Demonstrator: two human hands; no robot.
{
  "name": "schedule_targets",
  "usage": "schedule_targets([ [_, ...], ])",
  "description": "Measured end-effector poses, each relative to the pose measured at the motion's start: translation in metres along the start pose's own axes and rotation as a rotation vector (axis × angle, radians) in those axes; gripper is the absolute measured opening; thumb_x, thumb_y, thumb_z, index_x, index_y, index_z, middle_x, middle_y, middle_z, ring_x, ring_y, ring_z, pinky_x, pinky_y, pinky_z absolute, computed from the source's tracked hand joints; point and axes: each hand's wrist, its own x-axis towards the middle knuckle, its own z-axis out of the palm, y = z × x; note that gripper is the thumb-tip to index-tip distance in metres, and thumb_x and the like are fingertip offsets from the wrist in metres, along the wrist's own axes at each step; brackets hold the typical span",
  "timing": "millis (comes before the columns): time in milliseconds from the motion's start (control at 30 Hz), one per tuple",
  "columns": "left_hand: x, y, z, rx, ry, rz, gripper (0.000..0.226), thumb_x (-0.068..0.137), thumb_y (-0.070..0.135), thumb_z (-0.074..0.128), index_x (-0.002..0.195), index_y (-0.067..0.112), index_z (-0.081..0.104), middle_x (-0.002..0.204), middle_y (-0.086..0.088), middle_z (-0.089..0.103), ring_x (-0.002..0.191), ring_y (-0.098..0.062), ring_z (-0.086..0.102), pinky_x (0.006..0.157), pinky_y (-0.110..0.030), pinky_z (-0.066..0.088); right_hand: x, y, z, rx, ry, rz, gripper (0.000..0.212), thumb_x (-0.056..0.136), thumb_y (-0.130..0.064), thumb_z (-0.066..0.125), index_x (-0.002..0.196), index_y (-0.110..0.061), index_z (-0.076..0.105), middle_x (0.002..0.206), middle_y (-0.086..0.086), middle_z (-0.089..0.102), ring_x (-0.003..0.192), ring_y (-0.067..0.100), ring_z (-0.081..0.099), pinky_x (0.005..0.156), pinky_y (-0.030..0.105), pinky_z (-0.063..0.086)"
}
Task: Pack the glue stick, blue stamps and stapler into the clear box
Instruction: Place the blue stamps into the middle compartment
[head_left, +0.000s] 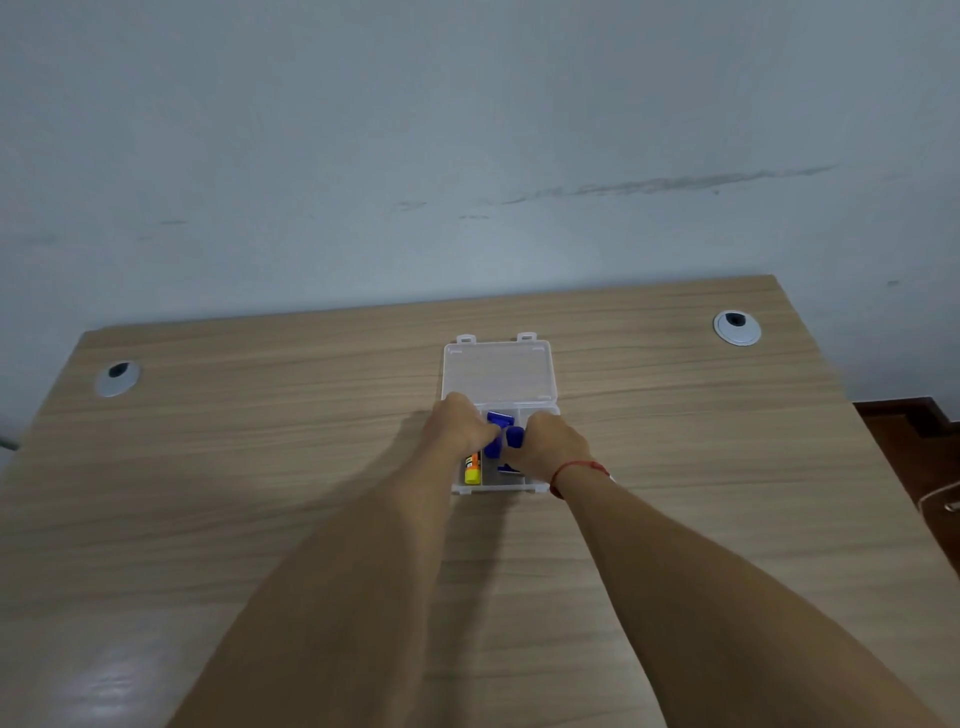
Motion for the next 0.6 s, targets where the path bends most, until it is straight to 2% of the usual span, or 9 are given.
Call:
schedule_targets([
  [67, -0.001, 0.000, -0.001, -0.017, 0.016, -0.005, 0.017, 0.073, 0.017, 0.067, 0.066, 0.008, 0.055, 0.073, -0.009, 0.059, 0.067, -0.023, 0.056, 0.055, -0.028, 0.043, 0.000, -0.001, 0.000, -0.005, 0.000, -0.006, 0.043, 0.082, -0.041, 0.067, 0.110, -0.008, 0.060, 0.095, 0.008, 0.062, 0.078, 0.021, 0.057, 0.076, 0.033, 0.053],
  [133, -0.001, 0.000, -0.002, -0.032, 0.032, -0.006, 0.024, 0.073, 0.014, 0.065, 0.057, 0.011, 0.048, 0.068, -0.007, 0.055, 0.066, -0.022, 0.053, 0.055, -0.028, 0.041, 0.000, -0.002, 0.001, -0.013, 0.006, -0.003, 0.045, 0.082, -0.040, 0.067, 0.113, -0.009, 0.058, 0.104, 0.010, 0.066, 0.080, 0.021, 0.058, 0.077, 0.033, 0.053],
  [200, -0.002, -0.001, -0.003, -0.043, 0.037, -0.003, 0.025, 0.074, 0.013, 0.064, 0.056, 0.012, 0.047, 0.063, -0.005, 0.052, 0.066, -0.022, 0.053, 0.056, -0.029, 0.042, 0.000, -0.003, 0.003, -0.025, 0.023, -0.001, 0.043, 0.084, -0.038, 0.066, 0.114, -0.008, 0.057, 0.108, 0.011, 0.065, 0.085, 0.022, 0.062, 0.077, 0.032, 0.053],
  [267, -0.002, -0.002, -0.003, -0.054, 0.034, 0.004, 0.015, 0.076, 0.012, 0.063, 0.064, 0.008, 0.056, 0.067, -0.006, 0.057, 0.069, -0.022, 0.057, 0.060, -0.032, 0.047, -0.002, -0.003, 0.004, -0.043, 0.037, -0.001, 0.042, 0.086, -0.037, 0.065, 0.115, -0.008, 0.056, 0.109, 0.010, 0.064, 0.092, 0.022, 0.066, 0.079, 0.032, 0.054],
  [333, -0.001, -0.004, -0.002, -0.064, 0.043, 0.016, 0.009, 0.077, 0.013, 0.065, 0.074, 0.004, 0.064, 0.075, -0.009, 0.064, 0.074, -0.023, 0.064, 0.067, -0.033, 0.053, -0.003, -0.004, 0.003, -0.051, 0.034, -0.004, 0.041, 0.086, -0.038, 0.064, 0.114, -0.009, 0.056, 0.106, 0.009, 0.065, 0.091, 0.022, 0.066, 0.077, 0.031, 0.054],
  [400, -0.002, -0.004, -0.002, -0.063, 0.055, 0.025, 0.013, 0.078, 0.014, 0.066, 0.082, 0.002, 0.069, 0.082, -0.010, 0.069, 0.080, -0.023, 0.067, 0.070, -0.034, 0.055, -0.003, -0.003, -0.002, -0.018, 0.041, 0.006, 0.037, 0.087, -0.036, 0.063, 0.111, -0.008, 0.058, 0.096, 0.007, 0.062, 0.082, 0.021, 0.062, 0.070, 0.029, 0.052],
  [467, -0.001, -0.004, 0.000, -0.047, 0.060, 0.030, 0.015, 0.081, 0.015, 0.066, 0.088, 0.003, 0.071, 0.089, -0.010, 0.071, 0.085, -0.023, 0.068, 0.073, -0.034, 0.055, -0.004, 0.001, -0.010, 0.040, 0.066, 0.036, 0.032, 0.088, -0.031, 0.062, 0.108, -0.006, 0.061, 0.093, 0.008, 0.064, 0.078, 0.022, 0.061, 0.070, 0.031, 0.053],
  [533, -0.002, -0.003, 0.002, -0.006, 0.073, 0.046, 0.018, 0.082, 0.016, 0.065, 0.096, 0.005, 0.071, 0.100, -0.011, 0.072, 0.093, -0.024, 0.067, 0.079, -0.036, 0.056, -0.004, 0.013, -0.018, 0.073, 0.087, 0.062, 0.032, 0.086, -0.027, 0.063, 0.107, -0.004, 0.063, 0.098, 0.010, 0.067, 0.087, 0.027, 0.067, 0.077, 0.034, 0.057],
  [600, -0.006, 0.003, 0.008, 0.079, 0.130, 0.100, 0.026, 0.084, 0.019, 0.065, 0.108, 0.009, 0.069, 0.116, -0.010, 0.066, 0.105, -0.026, 0.063, 0.086, -0.036, 0.053, -0.011, 0.029, -0.028, 0.072, 0.091, 0.080, 0.026, 0.085, -0.025, 0.062, 0.100, -0.004, 0.063, 0.093, 0.009, 0.062, 0.091, 0.030, 0.066, 0.073, 0.031, 0.052],
])
